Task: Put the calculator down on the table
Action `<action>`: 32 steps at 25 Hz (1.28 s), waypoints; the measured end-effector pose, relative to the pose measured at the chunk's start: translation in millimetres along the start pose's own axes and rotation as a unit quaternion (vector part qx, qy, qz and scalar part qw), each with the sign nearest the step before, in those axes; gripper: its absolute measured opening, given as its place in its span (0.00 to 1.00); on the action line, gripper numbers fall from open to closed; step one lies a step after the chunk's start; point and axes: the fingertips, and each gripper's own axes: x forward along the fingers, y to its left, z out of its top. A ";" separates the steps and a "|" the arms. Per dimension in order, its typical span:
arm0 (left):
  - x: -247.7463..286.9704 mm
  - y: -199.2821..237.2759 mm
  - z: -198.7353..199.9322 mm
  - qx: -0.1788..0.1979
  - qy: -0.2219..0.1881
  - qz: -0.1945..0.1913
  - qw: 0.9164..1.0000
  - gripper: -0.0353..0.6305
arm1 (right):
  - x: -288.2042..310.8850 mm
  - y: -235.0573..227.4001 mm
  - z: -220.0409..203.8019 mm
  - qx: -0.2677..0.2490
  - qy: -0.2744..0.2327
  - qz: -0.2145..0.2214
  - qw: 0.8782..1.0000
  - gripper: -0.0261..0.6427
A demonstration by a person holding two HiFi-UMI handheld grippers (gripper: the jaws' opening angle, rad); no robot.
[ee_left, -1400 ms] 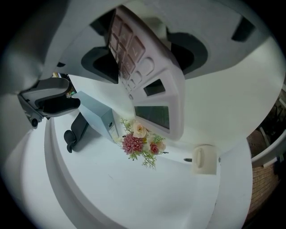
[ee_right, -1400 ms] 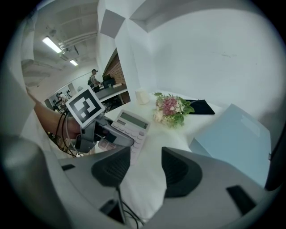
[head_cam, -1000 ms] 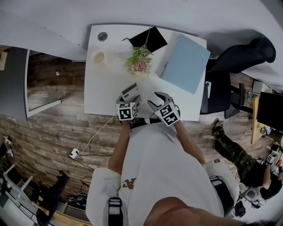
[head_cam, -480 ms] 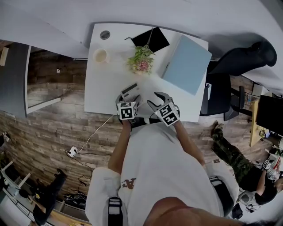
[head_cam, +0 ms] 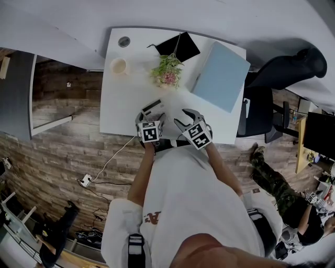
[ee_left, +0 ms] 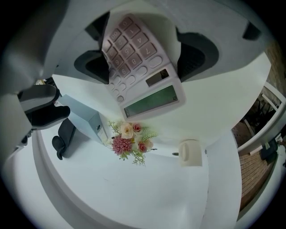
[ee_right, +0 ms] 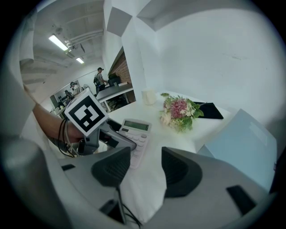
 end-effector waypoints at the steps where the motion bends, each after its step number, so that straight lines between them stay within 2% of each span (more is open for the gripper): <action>1: -0.2 -0.2 0.1 0.000 0.000 0.000 1.000 0.79 | -0.1 0.4 0.1 0.000 0.000 0.000 1.000 0.37; 9: -4.1 1.6 -2.6 0.006 -0.002 -0.002 1.000 0.78 | -0.3 4.5 1.7 -0.003 -0.001 -0.003 1.000 0.37; 20: -26.5 3.6 13.8 0.035 -0.042 0.001 0.999 0.72 | -2.8 5.2 9.4 -0.007 -0.010 -0.009 1.000 0.37; 26: -35.8 2.5 12.8 0.053 -0.061 0.001 0.997 0.58 | -6.5 2.9 14.7 -0.007 -0.021 -0.018 1.000 0.37; 29: -51.3 -1.0 29.4 0.067 -0.085 -0.001 0.994 0.47 | -10.1 1.5 20.4 -0.008 -0.032 -0.023 0.999 0.36; 32: -64.8 -3.2 42.9 0.086 -0.107 -0.001 0.991 0.40 | -16.4 0.7 29.3 -0.012 -0.047 -0.033 0.998 0.34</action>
